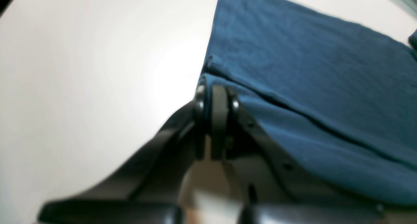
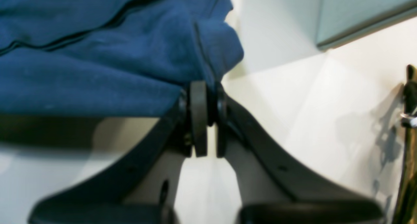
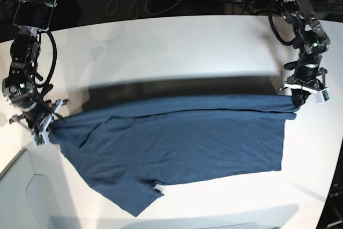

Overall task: Fold the T-shirt properly
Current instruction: 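Pull the shirt back toward the arms with both grippers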

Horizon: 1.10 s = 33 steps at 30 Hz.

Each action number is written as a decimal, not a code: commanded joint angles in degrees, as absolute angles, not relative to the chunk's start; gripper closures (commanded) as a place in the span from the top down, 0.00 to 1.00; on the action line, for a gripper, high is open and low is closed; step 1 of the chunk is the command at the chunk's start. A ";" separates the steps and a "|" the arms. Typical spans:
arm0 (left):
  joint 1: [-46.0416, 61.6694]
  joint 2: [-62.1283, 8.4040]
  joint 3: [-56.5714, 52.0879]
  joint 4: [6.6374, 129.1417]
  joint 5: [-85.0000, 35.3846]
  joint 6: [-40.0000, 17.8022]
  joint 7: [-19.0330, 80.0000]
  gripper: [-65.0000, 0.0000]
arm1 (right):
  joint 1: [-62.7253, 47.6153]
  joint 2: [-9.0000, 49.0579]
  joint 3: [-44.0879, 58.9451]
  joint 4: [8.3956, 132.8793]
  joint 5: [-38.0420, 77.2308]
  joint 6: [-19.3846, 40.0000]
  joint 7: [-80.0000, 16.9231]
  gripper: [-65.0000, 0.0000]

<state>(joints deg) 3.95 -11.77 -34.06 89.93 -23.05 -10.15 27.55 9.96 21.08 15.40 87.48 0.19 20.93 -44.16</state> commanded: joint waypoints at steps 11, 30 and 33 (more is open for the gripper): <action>-4.97 -12.97 -34.15 91.82 -23.08 -10.07 33.80 0.00 | 21.05 21.85 15.78 84.00 0.22 21.23 -44.79 0.00; -0.66 -12.44 -34.59 89.01 -23.52 -10.07 33.54 0.00 | 20.62 19.74 16.13 85.32 0.31 21.23 -42.95 0.00; 0.13 -12.35 -34.59 89.10 -23.52 -10.07 33.54 0.00 | 19.56 19.74 16.22 86.99 0.31 21.23 -42.59 0.00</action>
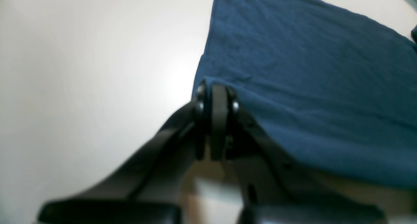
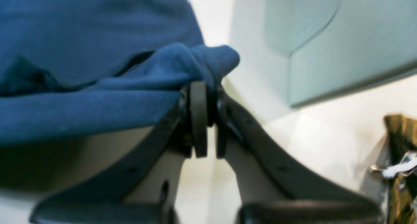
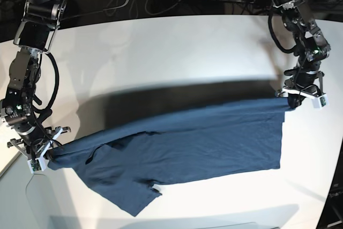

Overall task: Fold the T-shirt properly
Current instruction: 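Pull the shirt back toward the arms with both grippers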

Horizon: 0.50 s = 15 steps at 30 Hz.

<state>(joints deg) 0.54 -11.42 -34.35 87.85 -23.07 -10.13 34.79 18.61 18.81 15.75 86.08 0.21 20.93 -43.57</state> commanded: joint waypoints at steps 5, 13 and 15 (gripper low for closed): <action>1.19 -12.35 -34.59 89.27 -23.52 -10.07 33.54 0.00 | 19.38 18.95 16.31 89.54 0.31 21.14 -42.68 0.00; 3.91 -11.56 -34.59 89.19 -23.60 -10.07 33.54 0.00 | 17.27 16.92 20.79 89.98 0.66 21.14 -42.42 0.00; 4.18 -11.12 -34.59 89.27 -23.60 -10.24 33.54 0.00 | 17.27 16.04 23.60 91.56 0.66 21.14 -42.42 0.00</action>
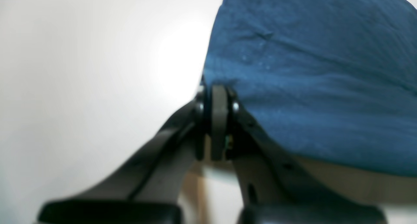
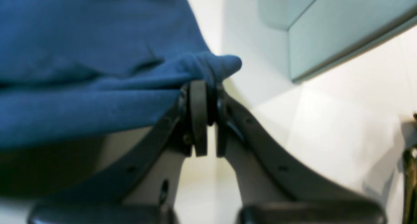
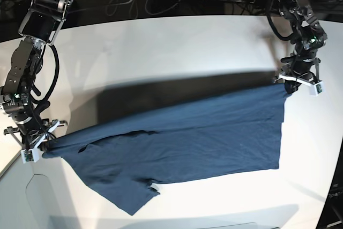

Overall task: Fold the T-shirt properly
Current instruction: 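Pull the shirt back toward the arms with both grippers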

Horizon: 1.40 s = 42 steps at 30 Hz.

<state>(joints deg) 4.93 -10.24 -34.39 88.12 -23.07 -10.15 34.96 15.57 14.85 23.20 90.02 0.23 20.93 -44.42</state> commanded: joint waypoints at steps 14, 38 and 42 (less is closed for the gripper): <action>6.64 -10.77 -34.59 94.11 -23.60 -10.24 33.63 0.00 | 14.20 15.25 23.69 95.96 0.31 21.14 -42.42 0.00; 20.00 -6.99 -34.77 104.40 -23.60 -10.51 33.54 0.00 | -9.19 18.59 23.87 97.19 0.22 21.14 -42.51 0.00; 20.09 -6.90 -37.41 104.40 -23.60 -10.51 34.15 0.00 | -11.91 19.82 23.96 97.19 0.22 21.14 -42.51 0.00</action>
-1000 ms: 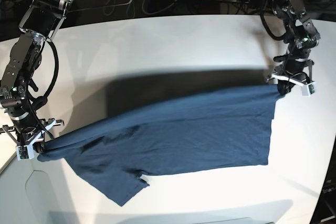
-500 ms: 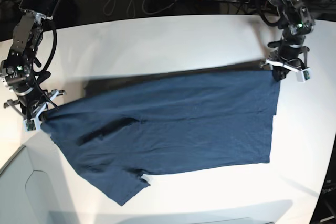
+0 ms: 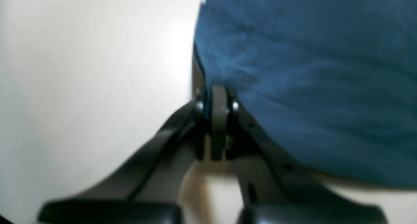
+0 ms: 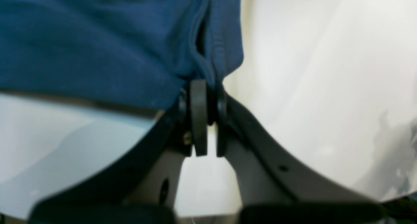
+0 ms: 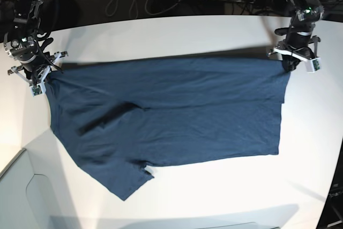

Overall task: Fold the T-shirt properly
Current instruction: 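Pull the shirt back toward the arms with both grippers, then lower the shirt edge and open both grippers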

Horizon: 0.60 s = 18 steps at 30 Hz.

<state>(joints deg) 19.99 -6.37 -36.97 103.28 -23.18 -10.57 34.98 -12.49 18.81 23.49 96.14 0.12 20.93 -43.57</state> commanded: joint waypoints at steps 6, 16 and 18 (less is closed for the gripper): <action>21.23 -6.99 -39.52 104.40 -23.60 -10.59 34.24 0.00 | -14.90 21.41 25.10 97.10 0.22 21.14 -42.51 0.00; 26.07 -6.46 -39.52 103.96 -23.60 -10.59 34.24 0.00 | -21.32 20.88 26.59 97.19 0.31 21.14 -42.51 0.00; 26.77 -6.37 -39.60 103.96 -23.60 -10.59 34.24 0.00 | -22.11 19.91 26.68 97.19 0.40 21.23 -42.42 0.00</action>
